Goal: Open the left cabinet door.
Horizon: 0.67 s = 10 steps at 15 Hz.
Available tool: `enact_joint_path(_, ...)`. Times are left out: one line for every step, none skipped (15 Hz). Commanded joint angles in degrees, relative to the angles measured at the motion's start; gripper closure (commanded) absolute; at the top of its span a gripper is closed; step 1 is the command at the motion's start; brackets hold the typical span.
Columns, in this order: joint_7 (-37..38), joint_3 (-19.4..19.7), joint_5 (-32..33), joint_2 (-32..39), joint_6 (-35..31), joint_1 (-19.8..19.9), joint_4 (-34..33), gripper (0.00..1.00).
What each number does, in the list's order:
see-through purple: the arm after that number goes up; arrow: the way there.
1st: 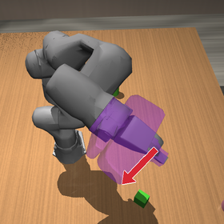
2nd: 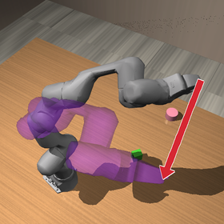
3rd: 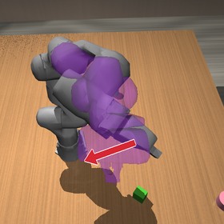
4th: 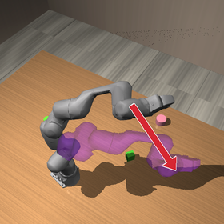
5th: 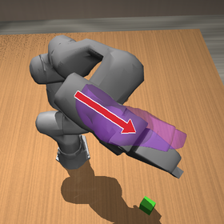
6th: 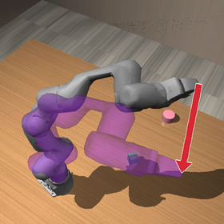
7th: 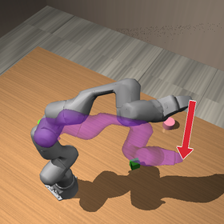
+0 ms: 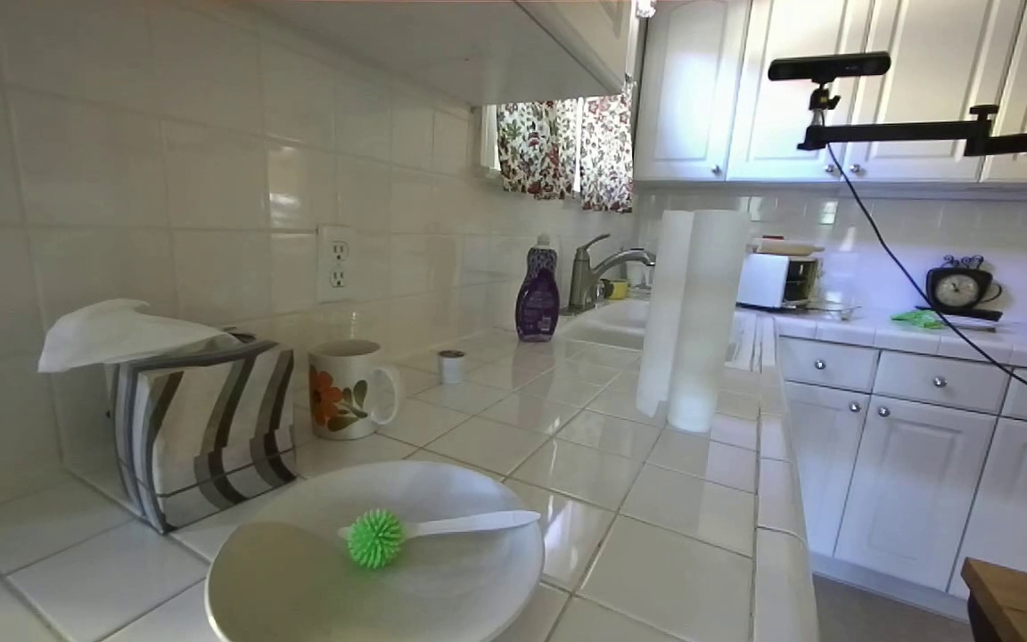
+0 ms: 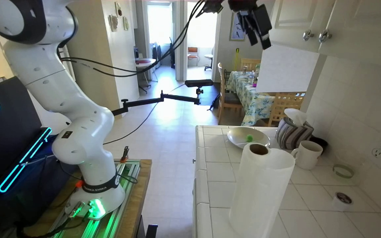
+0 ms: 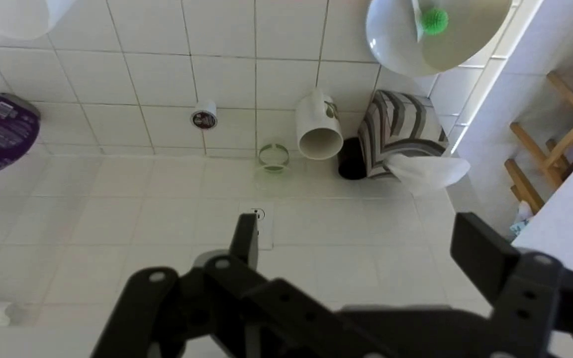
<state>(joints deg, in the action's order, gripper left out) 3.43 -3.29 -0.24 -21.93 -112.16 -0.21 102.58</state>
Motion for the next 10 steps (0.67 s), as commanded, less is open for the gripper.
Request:
enact_joint_path(7.8, -2.3, 3.6, 9.2, 5.2, 1.2, -14.3, 0.0)
enact_joint_path(3.6, -0.6, 1.2, 3.5, 2.1, -0.1, -6.2, 0.0)
enact_joint_path(5.0, -0.9, 1.8, 5.2, 2.7, -0.1, -8.7, 0.0)
enact_joint_path(5.9, -1.1, 2.0, 6.6, 3.1, -0.1, -10.4, 0.0)
enact_joint_path(6.2, -1.2, 2.1, 7.6, 3.1, 0.0, -11.4, 0.0)
enact_joint_path(6.3, -1.2, 2.2, 8.2, 3.2, 0.0, -12.0, 0.0)
enact_joint_path(6.3, -1.2, 2.2, 8.5, 3.3, 0.1, -12.3, 0.0)
enact_joint_path(6.3, -1.1, 2.2, 8.6, 3.3, 0.1, -12.4, 0.0)
enact_joint_path(6.9, -1.2, 2.0, 8.8, 4.0, 0.2, -12.3, 0.0)
enact_joint_path(5.6, -1.2, 1.9, 9.2, 2.4, -0.2, -12.0, 0.0)
